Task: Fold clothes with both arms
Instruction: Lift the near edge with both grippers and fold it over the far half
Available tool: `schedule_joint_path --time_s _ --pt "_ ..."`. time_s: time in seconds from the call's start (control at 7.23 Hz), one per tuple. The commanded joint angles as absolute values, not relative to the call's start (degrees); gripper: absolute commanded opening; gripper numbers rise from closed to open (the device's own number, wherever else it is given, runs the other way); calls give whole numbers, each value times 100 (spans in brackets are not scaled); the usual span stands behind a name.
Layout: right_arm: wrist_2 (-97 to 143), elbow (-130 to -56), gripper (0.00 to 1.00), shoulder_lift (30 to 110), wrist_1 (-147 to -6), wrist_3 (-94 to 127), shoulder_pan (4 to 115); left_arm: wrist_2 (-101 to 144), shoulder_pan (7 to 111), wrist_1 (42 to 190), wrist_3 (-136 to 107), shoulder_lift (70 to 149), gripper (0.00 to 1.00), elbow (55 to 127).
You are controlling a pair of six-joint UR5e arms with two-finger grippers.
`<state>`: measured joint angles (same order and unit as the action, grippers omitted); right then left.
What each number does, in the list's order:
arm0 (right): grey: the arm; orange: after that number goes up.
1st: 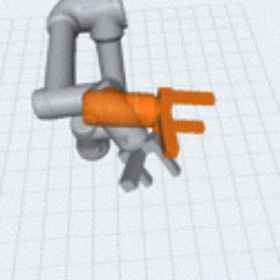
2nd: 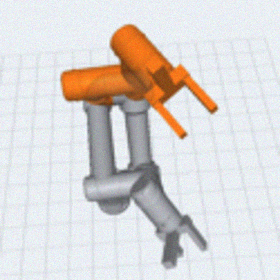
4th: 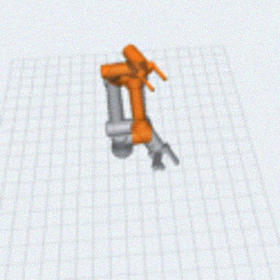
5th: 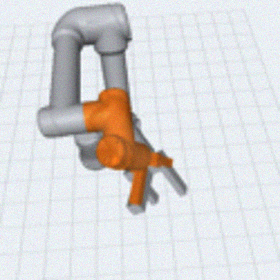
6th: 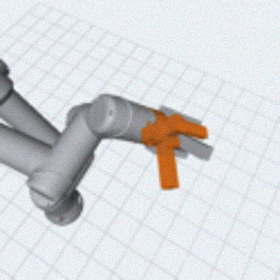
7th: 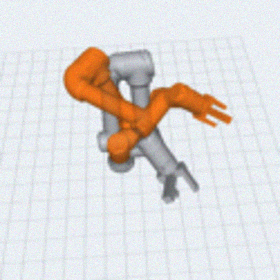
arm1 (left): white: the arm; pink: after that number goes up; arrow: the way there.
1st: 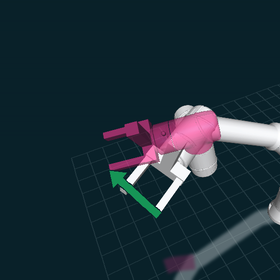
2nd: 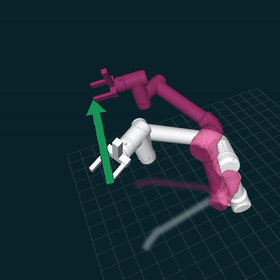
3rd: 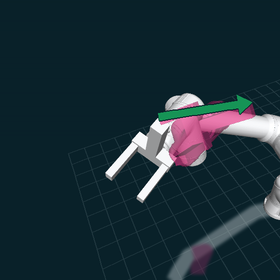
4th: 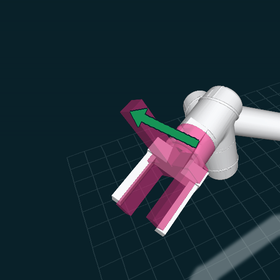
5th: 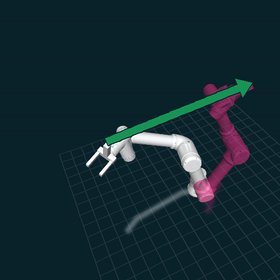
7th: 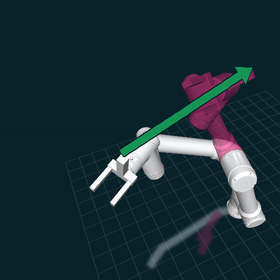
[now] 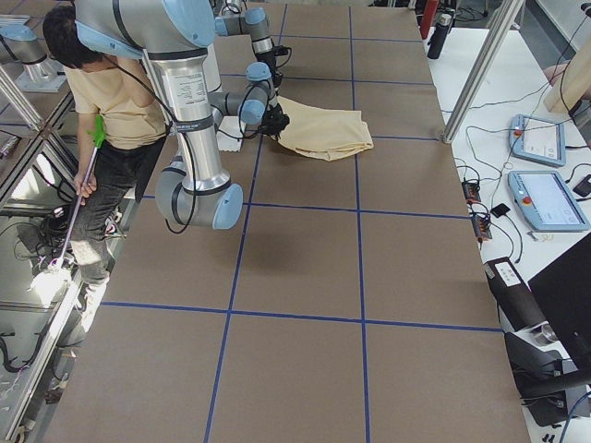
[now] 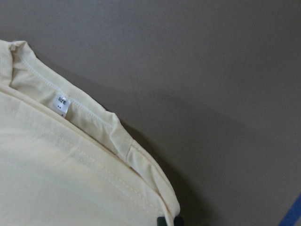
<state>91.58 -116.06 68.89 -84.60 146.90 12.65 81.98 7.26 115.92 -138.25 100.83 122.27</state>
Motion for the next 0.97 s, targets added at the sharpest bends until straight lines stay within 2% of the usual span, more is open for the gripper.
schedule_joint_path --time_s 0.0,0.14,0.28,0.55,0.83 --pt "9193 -12292 0 7048 -8499 15423 1203 8428 641 11147 -13860 9984 0 13049" --pt "9324 -12218 0 6988 -8508 15346 1474 8542 737 11136 -13782 10045 0 13000" --pt "9978 -11834 0 6752 -8482 15267 2268 8604 1321 11127 -13390 10263 0 12781" --pt "10957 -10466 0 5735 -8473 14488 3353 9347 2455 11127 -12702 11027 0 11835" --pt "11346 -9340 0 4962 -8446 13975 3761 9606 3161 11188 -11982 11443 0 11069"
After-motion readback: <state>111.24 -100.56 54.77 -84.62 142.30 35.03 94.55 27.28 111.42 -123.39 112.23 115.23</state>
